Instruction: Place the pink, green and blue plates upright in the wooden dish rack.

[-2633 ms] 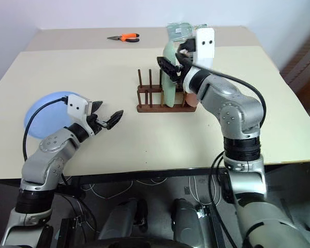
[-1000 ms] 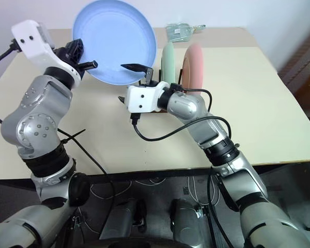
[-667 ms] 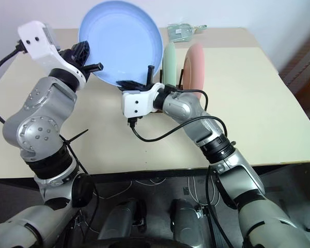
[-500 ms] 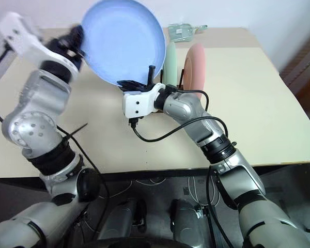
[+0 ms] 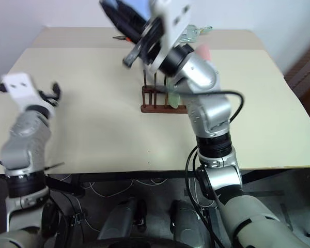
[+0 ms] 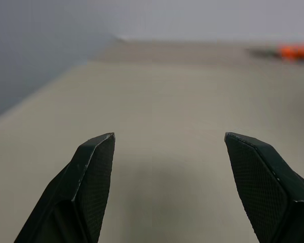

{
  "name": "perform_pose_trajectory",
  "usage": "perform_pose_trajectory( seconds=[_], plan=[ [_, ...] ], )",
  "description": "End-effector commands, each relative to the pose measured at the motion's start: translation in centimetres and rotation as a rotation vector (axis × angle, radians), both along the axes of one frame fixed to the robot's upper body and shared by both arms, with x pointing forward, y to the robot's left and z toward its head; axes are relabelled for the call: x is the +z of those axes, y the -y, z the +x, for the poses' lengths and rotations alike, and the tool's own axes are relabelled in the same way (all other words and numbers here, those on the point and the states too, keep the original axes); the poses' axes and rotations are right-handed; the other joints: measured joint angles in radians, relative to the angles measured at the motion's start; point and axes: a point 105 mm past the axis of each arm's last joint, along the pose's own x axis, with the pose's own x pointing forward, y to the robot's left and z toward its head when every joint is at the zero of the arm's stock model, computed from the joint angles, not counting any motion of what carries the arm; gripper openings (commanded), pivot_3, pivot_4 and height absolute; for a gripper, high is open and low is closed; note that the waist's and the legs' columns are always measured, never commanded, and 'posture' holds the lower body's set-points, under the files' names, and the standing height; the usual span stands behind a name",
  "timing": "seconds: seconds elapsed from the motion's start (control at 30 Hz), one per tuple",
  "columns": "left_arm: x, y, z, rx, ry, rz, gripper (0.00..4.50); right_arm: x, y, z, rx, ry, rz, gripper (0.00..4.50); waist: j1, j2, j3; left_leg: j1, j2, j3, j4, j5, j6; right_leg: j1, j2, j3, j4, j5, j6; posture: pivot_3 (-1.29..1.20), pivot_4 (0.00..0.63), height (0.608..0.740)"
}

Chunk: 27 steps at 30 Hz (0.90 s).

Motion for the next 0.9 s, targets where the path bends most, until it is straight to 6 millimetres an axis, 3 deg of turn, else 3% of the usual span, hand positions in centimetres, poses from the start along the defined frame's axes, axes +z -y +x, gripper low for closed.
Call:
perform_pose_trajectory(
  seconds=[0.03, 0.2, 0.8, 0.9],
  plan=[
    [0.3, 3.6, -0.7, -0.176, 0.044, 0.083, 3.53, 0.7, 0.8, 0.4, 0.113, -0.263, 0.153, 0.00, -0.012, 0.001, 0.000, 0.000, 0.000, 0.000, 0.000, 0.000, 0.000, -0.001, -0.001, 0.000, 0.000, 0.000, 0.000, 0.00, 0.150, 0.740],
    [-1.3, 5.3, -1.4, -0.301, 0.011, 0.098, 3.53, -1.3, 0.3, 2.6, 0.106, -0.528, 0.205, 0.00, -0.025, 0.003, 0.000, -0.002, 0.001, 0.006, -0.003, 0.002, 0.002, -0.008, -0.001, 0.003, 0.003, 0.001, -0.002, 0.00, 0.150, 0.740],
    [-2.8, 7.9, -3.0, -0.487, -0.033, 0.111, 3.53, -5.9, -0.1, 8.0, -0.032, -0.858, 0.194, 0.00, -0.020, 0.003, 0.000, -0.004, 0.001, 0.010, -0.003, 0.002, 0.004, -0.012, 0.000, 0.004, 0.004, 0.001, -0.002, 0.00, 0.150, 0.740],
    [-2.7, 8.2, -3.0, -0.497, -0.032, 0.114, 3.60, -5.7, -0.2, 8.3, -0.038, -0.839, 0.179, 1.05, -0.019, 0.003, 0.000, -0.004, 0.001, 0.010, -0.003, 0.002, 0.004, -0.012, 0.000, 0.004, 0.004, 0.001, -0.002, 0.00, 0.150, 0.740]
  ],
)
